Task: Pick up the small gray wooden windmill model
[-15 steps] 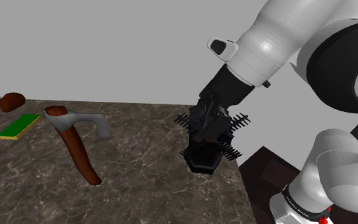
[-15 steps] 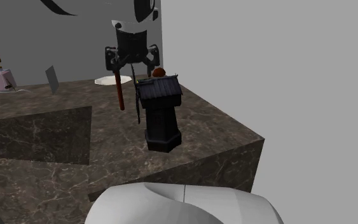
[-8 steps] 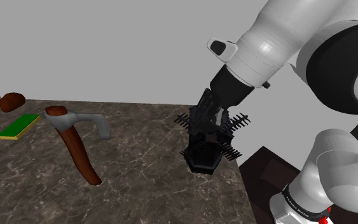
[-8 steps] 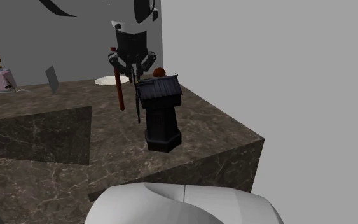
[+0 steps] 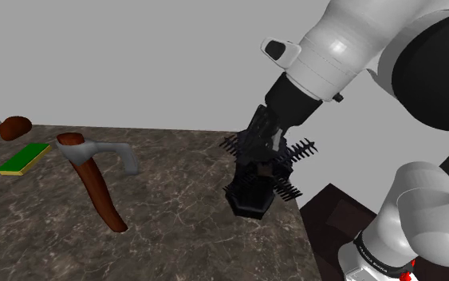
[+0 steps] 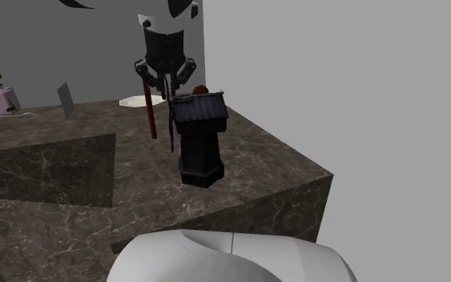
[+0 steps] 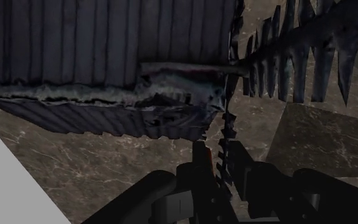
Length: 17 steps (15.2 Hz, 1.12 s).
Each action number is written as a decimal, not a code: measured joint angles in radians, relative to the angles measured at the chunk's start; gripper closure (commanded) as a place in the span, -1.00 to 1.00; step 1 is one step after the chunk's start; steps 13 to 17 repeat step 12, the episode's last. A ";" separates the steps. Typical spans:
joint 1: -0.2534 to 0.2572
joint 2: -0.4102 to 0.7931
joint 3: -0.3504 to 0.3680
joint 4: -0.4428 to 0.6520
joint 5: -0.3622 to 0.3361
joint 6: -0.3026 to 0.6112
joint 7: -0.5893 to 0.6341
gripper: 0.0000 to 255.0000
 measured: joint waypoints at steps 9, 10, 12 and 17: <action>-0.017 0.025 -0.021 0.134 -0.028 -0.109 0.013 1.00; -0.018 0.026 -0.024 0.149 -0.031 -0.123 0.016 1.00; -0.021 0.035 -0.026 0.174 -0.035 -0.139 0.018 1.00; -0.021 0.035 -0.026 0.174 -0.035 -0.139 0.018 1.00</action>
